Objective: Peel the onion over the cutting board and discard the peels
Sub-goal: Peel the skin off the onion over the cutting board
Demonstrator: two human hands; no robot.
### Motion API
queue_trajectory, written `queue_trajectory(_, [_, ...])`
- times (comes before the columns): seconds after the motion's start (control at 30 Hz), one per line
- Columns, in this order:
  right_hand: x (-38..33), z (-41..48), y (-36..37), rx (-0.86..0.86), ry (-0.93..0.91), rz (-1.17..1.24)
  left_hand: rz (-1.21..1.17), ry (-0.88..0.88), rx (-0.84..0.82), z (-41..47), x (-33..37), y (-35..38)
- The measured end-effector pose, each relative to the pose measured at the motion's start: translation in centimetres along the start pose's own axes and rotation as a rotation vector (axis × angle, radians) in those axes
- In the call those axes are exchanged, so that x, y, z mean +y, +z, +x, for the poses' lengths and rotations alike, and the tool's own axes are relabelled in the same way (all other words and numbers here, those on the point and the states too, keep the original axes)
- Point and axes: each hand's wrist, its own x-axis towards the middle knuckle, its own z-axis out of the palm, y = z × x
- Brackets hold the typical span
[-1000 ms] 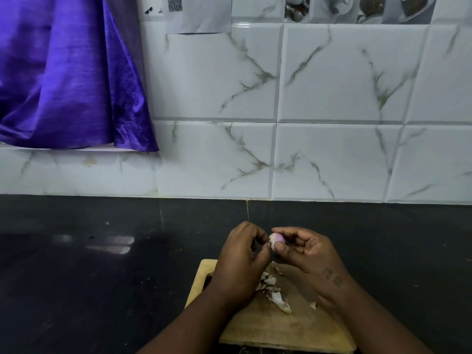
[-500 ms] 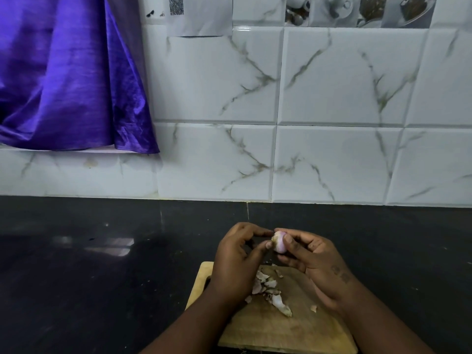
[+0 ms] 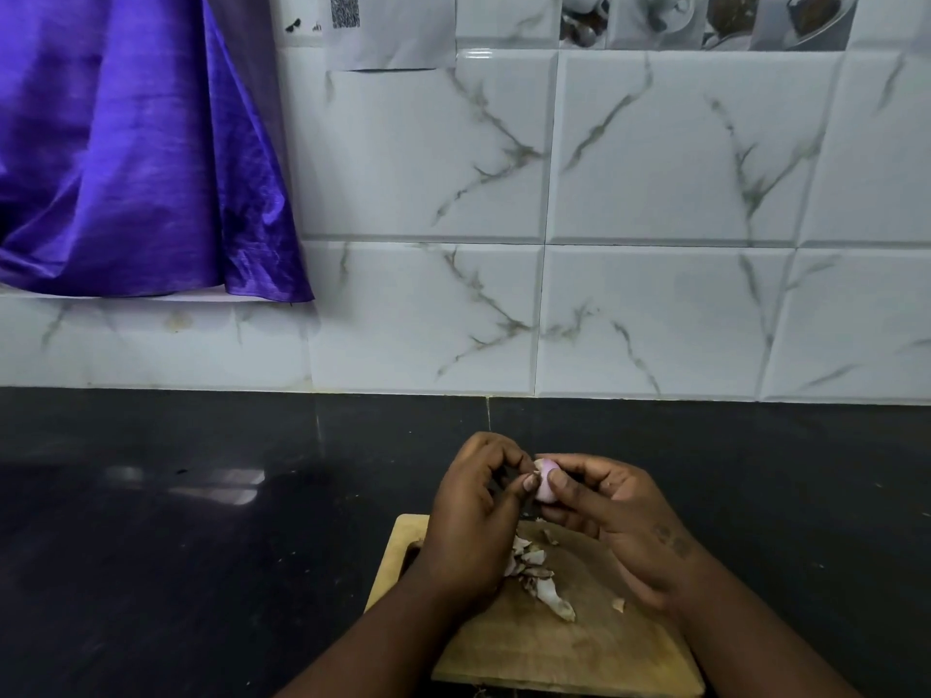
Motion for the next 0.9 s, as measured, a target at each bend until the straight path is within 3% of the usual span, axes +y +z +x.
queue_trajectory(0.13, [-0.5,0.4,-0.4,0.095,0.034,0.127,-0.012,0.017,0.005,-0.1,0.2,0.2])
queue_trajectory(0.4, [-0.6,0.2,-0.5,0.042,0.072,0.134,-0.084,-0.128,0.064,-0.1,-0.6,0.2])
queue_trajectory(0.9, [-1.0,-0.4,0.1,0.01,0.057,0.06,0.012,-0.013,0.059,0.1,-0.4,0.0])
